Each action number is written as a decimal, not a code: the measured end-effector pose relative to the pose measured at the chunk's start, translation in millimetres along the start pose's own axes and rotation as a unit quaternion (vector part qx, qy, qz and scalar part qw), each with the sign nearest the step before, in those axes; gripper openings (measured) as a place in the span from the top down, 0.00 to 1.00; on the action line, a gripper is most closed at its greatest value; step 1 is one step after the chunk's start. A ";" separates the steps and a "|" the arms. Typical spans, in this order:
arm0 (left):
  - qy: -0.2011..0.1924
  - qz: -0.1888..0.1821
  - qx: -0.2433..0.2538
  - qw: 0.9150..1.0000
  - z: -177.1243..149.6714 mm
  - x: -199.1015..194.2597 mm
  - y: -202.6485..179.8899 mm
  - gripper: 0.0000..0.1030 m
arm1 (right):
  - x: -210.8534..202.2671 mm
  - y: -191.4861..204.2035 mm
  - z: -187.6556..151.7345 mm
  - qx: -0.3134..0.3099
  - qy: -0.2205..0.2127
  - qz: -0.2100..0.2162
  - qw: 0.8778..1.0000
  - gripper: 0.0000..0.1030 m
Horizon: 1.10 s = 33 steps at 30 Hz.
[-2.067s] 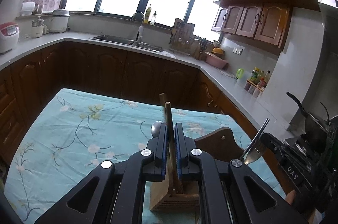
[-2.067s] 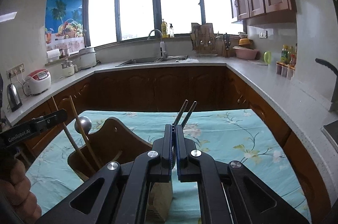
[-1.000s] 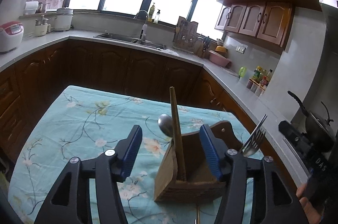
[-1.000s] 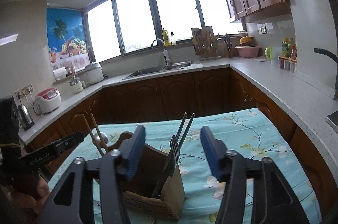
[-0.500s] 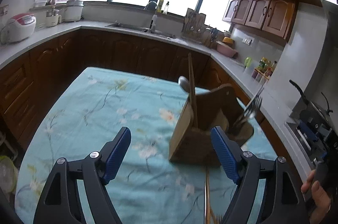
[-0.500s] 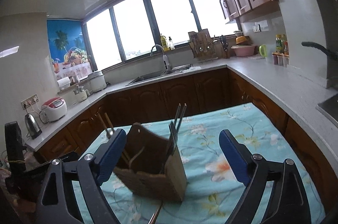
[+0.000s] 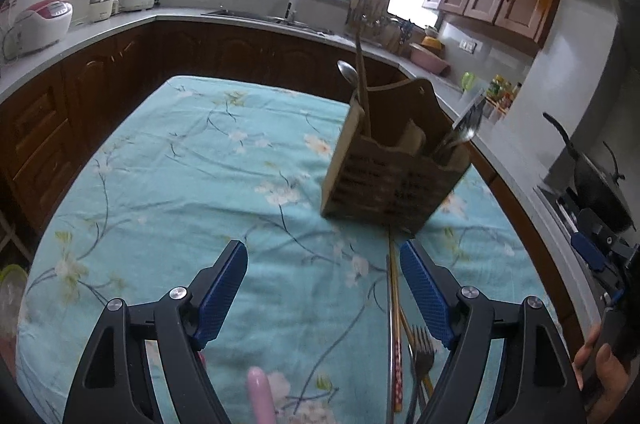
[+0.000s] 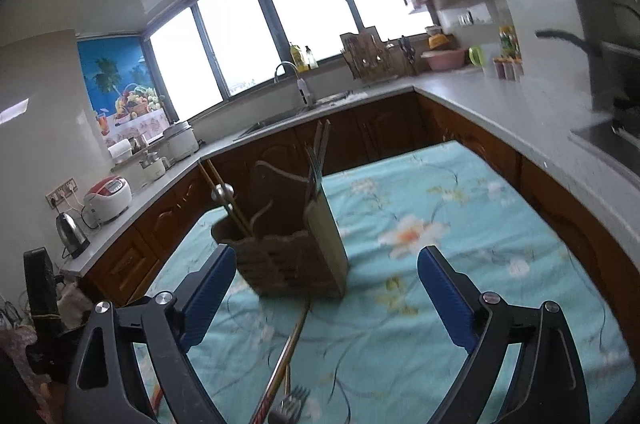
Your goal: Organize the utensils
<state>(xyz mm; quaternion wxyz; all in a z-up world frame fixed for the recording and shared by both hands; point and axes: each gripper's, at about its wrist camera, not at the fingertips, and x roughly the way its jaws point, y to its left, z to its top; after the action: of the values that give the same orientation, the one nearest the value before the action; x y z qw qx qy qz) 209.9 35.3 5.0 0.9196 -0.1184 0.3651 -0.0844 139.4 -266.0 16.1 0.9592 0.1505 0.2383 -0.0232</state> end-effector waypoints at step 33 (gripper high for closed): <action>0.152 0.005 0.112 0.982 12.9 186.4 -85.8 0.64 | 22.8 -49.0 -45.8 0.066 0.082 -0.025 0.994 0.09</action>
<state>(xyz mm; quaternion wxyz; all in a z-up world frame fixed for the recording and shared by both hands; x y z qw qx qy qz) 347.0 -89.8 -83.5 0.8613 0.0013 0.4892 -0.1372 133.2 -298.3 -46.6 0.9236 0.2084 0.3179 -0.0504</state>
